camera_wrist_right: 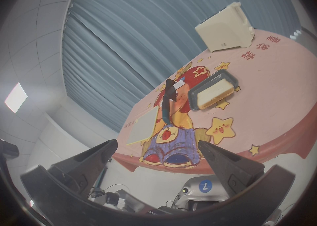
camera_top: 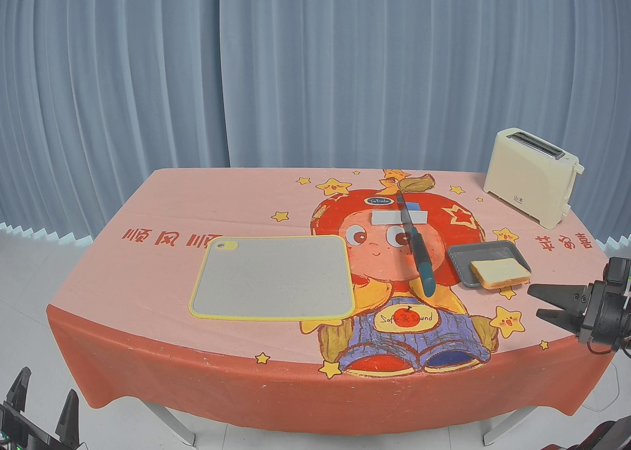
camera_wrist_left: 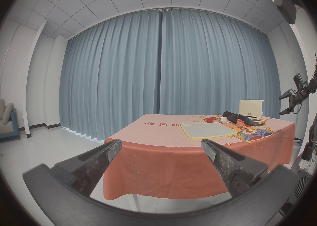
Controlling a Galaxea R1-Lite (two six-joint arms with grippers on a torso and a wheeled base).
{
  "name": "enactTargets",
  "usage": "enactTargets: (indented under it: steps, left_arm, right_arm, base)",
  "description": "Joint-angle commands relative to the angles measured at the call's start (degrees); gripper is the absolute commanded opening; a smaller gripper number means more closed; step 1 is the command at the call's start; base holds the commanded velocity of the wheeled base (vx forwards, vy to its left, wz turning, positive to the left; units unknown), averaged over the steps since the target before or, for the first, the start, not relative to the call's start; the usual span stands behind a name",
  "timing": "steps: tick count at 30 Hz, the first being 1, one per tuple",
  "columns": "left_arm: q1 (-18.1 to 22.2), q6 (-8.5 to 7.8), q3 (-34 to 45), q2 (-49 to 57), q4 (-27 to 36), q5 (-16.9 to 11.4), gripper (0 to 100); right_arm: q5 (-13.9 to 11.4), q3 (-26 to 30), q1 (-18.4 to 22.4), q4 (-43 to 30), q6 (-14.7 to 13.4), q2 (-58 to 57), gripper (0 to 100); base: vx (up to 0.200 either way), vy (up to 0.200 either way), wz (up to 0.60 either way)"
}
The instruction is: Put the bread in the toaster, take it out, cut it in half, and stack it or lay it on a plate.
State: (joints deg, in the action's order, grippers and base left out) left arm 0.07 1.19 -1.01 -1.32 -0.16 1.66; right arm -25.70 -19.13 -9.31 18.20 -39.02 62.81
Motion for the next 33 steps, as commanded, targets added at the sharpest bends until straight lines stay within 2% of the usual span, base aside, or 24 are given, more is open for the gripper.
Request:
enactTargets:
  steps: [1,3,4,8,14,22,33]
  left_arm:
    - [0.0,0.04,1.0,-0.1,0.0,0.0,100]
    - [0.0,0.04,1.0,-0.1,0.0,0.0,100]
    - [0.0,0.04,1.0,-0.1,0.0,0.0,100]
    - [0.0,0.04,1.0,-0.1,0.0,0.0,100]
    - [0.0,0.04,1.0,-0.1,0.0,0.0,100]
    - [0.0,0.04,1.0,-0.1,0.0,0.0,100]
    - [0.0,0.04,1.0,-0.1,0.0,0.0,100]
  right_arm:
    - [-1.5,-0.5,0.1,0.0,-1.4,0.1,100]
    - [-1.5,-0.5,0.1,0.0,-1.4,0.1,100]
    - [-2.2,-0.6,0.1,0.0,-2.9,0.1,100]
    - [-3.4,-0.8,0.1,0.1,-4.3,0.6,100]
    - [-6.4,-3.3,1.1,0.1,-11.3,3.6,100]
    - [-11.3,-3.5,3.9,0.1,-11.7,7.2,100]
    - [-12.9,-4.9,5.0,0.1,-11.9,13.0,100]
  base:
    - [0.000,0.000,0.00]
    - [0.000,0.000,0.00]
    - [0.000,0.000,0.00]
    - [0.000,0.000,0.00]
    - [0.000,0.000,0.00]
    - [0.000,0.000,0.00]
    - [0.000,0.000,0.00]
